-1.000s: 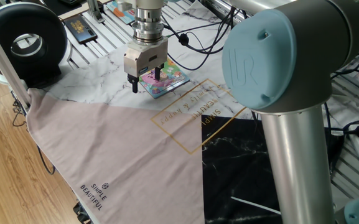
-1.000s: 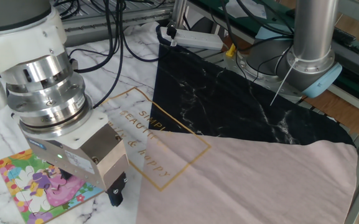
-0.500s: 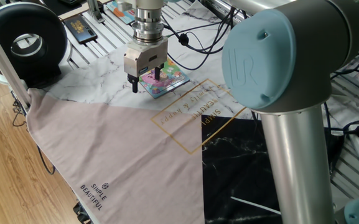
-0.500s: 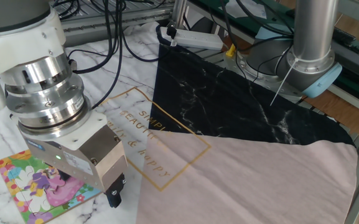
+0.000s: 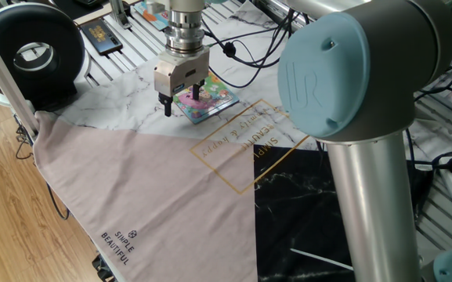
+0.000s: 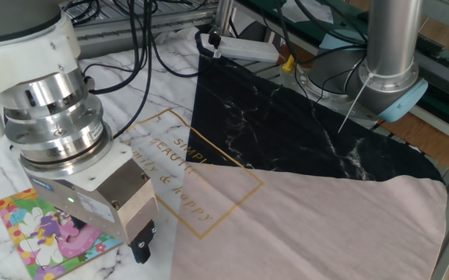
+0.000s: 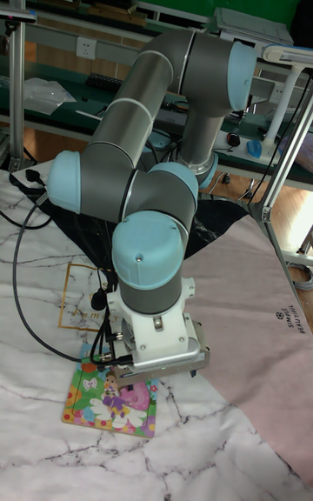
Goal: Assemble one piece of a puzzle
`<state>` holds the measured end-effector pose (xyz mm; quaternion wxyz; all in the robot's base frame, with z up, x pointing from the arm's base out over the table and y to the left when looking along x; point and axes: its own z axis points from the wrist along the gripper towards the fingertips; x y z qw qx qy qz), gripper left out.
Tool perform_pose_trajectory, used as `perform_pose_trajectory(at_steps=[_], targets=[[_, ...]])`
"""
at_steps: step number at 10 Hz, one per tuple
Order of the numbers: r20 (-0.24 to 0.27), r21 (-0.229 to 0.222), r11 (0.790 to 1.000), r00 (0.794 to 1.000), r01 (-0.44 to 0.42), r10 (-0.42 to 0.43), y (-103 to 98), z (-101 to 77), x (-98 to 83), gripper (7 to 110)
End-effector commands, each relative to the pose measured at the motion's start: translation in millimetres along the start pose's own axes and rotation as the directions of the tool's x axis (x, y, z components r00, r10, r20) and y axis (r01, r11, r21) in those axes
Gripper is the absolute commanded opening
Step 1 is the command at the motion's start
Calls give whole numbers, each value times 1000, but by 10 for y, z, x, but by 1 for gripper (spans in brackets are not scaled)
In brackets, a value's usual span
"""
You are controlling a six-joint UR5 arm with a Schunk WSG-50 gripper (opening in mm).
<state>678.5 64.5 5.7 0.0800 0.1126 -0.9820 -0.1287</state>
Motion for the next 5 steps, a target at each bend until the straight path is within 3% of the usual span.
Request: perform_pose_trajectory(at_steps=[1, 5], targets=[[10, -12, 1000, 1000, -6, 6, 52, -29, -64, 88], [17, -9, 1000, 1000, -12, 12, 98, -32, -167, 88]])
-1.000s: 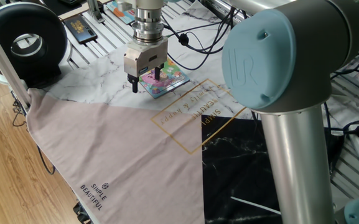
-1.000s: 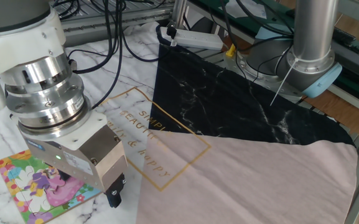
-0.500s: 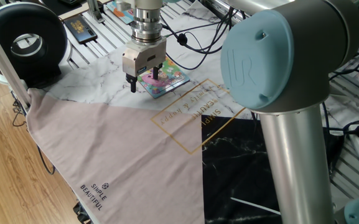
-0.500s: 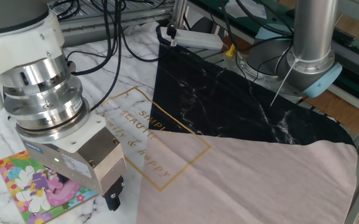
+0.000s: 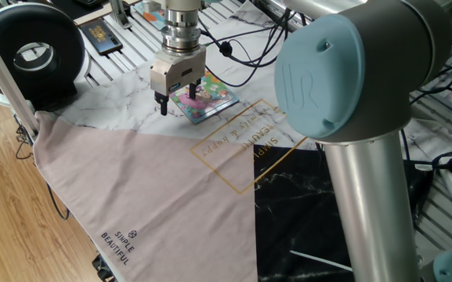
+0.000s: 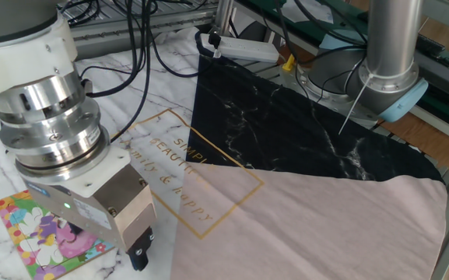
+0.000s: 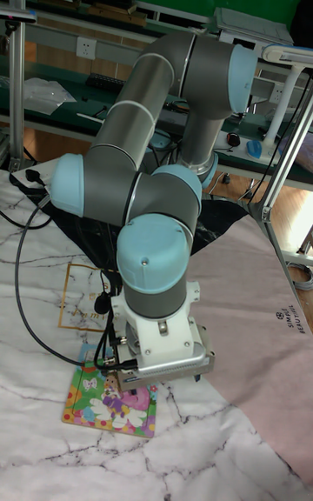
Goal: Assemble one piece of a puzzle
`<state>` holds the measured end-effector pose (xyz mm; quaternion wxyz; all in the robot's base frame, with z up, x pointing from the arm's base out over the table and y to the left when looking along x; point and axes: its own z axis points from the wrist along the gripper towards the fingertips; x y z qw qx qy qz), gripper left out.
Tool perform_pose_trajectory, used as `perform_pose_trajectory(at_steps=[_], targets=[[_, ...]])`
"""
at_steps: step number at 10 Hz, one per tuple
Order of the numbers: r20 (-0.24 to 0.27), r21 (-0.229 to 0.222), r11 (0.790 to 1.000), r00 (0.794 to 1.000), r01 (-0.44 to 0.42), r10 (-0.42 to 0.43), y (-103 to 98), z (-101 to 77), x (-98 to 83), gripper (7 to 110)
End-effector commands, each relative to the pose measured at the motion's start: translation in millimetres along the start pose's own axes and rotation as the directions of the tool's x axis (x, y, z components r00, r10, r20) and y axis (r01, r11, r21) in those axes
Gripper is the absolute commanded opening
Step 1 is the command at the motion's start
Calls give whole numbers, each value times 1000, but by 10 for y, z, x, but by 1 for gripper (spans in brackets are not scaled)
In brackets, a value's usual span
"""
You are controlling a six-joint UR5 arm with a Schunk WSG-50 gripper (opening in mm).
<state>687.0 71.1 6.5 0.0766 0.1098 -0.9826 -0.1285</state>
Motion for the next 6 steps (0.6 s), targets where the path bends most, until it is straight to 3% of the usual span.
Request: perform_pose_trajectory(at_steps=[1, 4, 5, 6], targets=[[6, -11, 1000, 1000, -11, 11, 61, -37, -66, 88], [-12, -4, 1000, 1000, -11, 11, 65, -120, 43, 88], [3, -1, 1000, 1000, 1, -1, 60, -127, 10, 88], [25, 37, 999, 999, 22, -23, -25, -134, -57, 88]])
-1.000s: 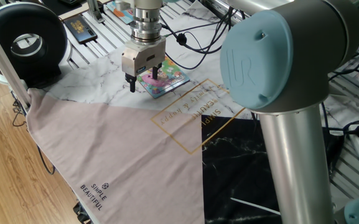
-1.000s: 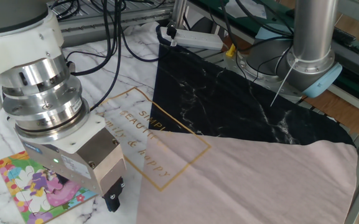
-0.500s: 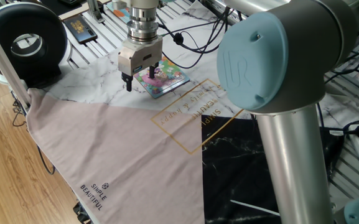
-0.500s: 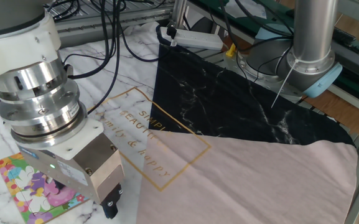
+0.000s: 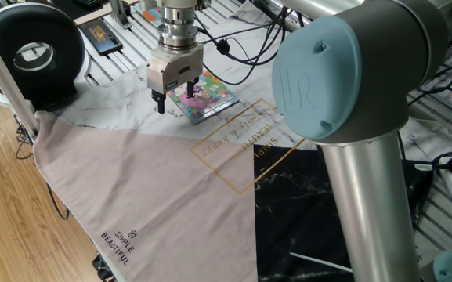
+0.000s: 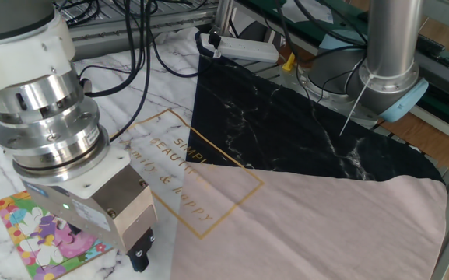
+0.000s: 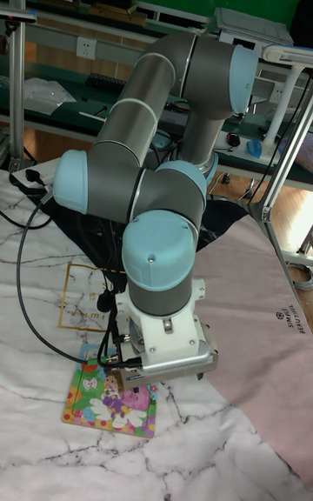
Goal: Assemble one piece of a puzzle
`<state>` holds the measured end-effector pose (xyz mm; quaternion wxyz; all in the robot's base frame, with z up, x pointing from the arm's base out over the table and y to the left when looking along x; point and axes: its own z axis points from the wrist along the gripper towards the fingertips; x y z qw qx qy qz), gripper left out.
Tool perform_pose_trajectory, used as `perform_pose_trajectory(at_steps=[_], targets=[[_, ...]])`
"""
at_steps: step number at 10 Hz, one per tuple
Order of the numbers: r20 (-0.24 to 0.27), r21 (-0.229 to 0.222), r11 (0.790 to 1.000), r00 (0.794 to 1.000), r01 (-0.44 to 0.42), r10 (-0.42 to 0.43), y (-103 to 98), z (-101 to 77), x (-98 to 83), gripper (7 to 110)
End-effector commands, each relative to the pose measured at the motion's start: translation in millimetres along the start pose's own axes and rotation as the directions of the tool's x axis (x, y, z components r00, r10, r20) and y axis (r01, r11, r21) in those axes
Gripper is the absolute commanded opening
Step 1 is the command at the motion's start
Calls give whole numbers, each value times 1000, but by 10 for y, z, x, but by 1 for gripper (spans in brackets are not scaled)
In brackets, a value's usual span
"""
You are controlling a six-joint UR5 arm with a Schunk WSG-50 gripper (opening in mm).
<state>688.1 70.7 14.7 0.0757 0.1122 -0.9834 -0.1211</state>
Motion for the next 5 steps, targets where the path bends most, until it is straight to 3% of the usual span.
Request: perform_pose_trajectory(at_steps=[1, 3, 5], targets=[[52, 50, 998, 998, 36, -39, -97, -64, -130, 88], [104, 130, 989, 991, 72, -85, -283, -75, -299, 88], [118, 121, 990, 990, 69, -83, -261, -68, -340, 88]])
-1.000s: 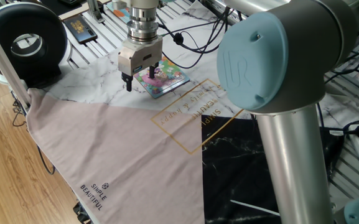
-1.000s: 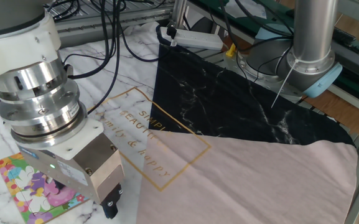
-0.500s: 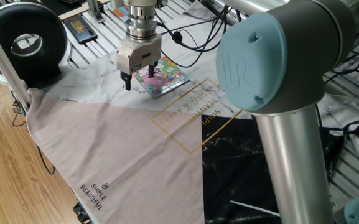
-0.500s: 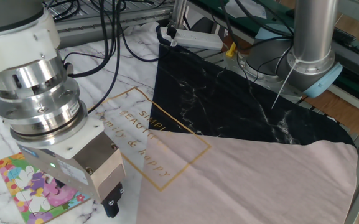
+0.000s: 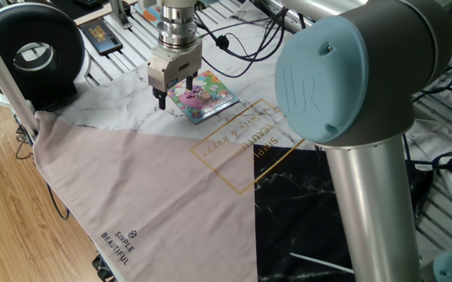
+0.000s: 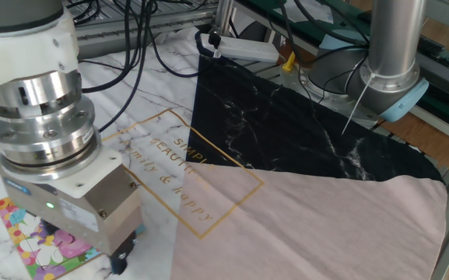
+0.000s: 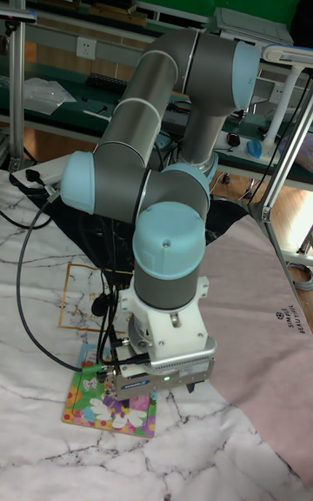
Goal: Assemble one piece of a puzzle
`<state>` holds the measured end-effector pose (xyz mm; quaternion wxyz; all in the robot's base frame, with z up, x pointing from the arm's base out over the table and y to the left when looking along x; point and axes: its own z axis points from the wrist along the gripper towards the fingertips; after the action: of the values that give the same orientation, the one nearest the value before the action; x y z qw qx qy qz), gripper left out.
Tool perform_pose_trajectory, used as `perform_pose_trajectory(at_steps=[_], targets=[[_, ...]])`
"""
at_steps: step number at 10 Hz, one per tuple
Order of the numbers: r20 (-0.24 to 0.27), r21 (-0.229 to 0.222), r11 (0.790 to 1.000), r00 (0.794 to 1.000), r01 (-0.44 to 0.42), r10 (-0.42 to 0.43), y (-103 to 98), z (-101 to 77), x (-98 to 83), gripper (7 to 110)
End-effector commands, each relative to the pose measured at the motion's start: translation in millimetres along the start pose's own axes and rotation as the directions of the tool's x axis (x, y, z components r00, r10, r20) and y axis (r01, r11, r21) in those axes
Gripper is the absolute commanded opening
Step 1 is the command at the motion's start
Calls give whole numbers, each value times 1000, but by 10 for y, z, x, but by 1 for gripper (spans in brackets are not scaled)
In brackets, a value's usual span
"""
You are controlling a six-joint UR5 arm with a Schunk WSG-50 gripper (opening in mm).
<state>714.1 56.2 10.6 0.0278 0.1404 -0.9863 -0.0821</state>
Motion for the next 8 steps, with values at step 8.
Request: perform_pose_trajectory(at_steps=[8], targets=[[86, 37, 999, 996, 31, -34, -131, 59, -242, 88]])
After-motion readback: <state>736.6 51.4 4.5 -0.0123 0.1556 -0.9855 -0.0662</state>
